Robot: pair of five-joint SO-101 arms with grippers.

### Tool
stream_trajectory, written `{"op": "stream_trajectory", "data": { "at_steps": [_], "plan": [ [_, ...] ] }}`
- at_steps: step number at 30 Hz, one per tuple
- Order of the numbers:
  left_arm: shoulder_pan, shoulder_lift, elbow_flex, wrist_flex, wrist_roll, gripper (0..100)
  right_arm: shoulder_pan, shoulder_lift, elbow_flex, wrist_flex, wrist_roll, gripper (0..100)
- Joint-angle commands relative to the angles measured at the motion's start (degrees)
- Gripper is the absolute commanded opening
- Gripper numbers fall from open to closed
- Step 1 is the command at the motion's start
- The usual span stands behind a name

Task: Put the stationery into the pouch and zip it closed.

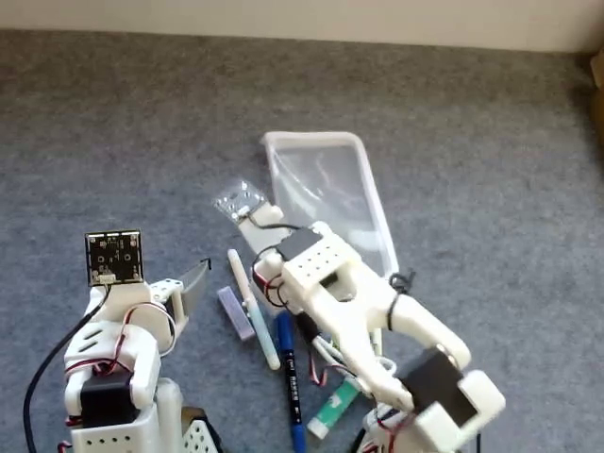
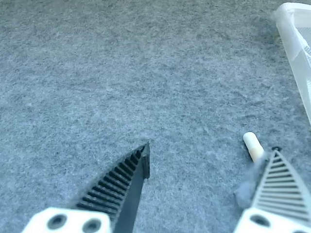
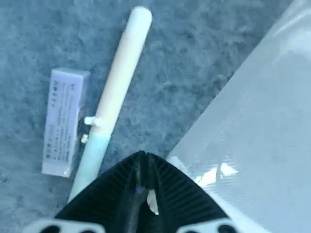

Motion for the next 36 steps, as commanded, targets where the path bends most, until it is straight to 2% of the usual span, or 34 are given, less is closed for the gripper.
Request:
{"op": "stream_trajectory", "data": {
  "at_steps": [1,6,18,24,30,36],
  "plan": [
    [-0.9,0.7,-0.5,-0.3,0.5,34,-0.5,0.3,-2.5,6.8,1.6,0.5],
    [-0.9,0.7,-0.5,-0.3,0.5,34,0.8,-1.1,-5.9,15.3,6.0,0.5],
    [-0.9,0.7,-0.4,-0.3,0.4,34,10.6,-1.9,-5.9,23.1,17.8,0.5],
    [-0.9,0.7,-0.4,-0.3,0.4,34,12.4,-7.1,-5.8,23.3,17.2,0.5],
    [-0.9,0.7,0.1,-1.2,0.5,34,8.4,-18.9,-5.3,21.8,10.2,1.0],
    [-0.9,0.7,1.7,-3.7,0.5,34,2.8,-19.1,5.0,7.3,7.5,1.0]
  ]
}}
